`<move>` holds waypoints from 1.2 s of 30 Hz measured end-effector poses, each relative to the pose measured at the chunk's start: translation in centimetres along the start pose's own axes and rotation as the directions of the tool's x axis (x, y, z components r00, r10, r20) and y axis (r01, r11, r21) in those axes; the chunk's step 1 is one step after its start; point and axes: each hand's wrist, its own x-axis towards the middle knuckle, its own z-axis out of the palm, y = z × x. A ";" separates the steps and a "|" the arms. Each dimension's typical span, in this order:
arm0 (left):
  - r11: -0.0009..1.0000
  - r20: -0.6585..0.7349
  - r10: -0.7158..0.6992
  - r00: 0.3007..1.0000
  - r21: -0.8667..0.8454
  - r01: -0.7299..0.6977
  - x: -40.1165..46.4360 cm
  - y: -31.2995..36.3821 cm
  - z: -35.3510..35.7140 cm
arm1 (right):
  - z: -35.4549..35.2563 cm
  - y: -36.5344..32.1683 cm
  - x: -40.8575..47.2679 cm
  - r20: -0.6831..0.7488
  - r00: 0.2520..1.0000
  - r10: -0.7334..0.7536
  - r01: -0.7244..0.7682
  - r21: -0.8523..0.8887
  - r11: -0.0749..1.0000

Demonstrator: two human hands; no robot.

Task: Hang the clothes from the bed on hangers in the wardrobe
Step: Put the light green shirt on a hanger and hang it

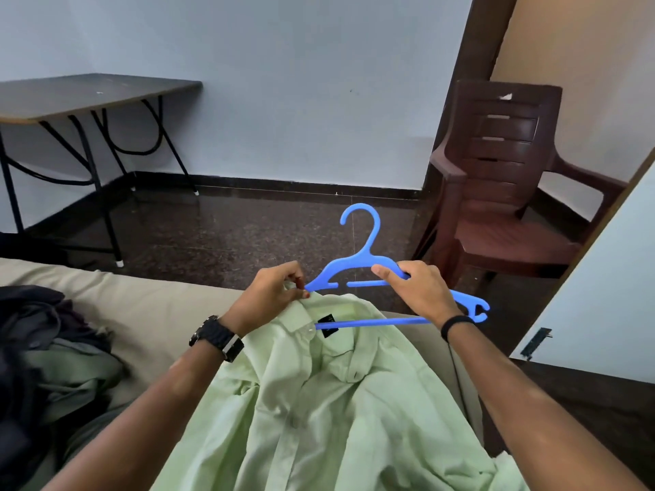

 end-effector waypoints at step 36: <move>0.989 0.273 -0.136 0.952 -0.010 0.145 -0.7 5.2 -1.4 | -1.0 -2.6 -2.8 -0.004 0.999 -0.054 0.054 0.135 0.989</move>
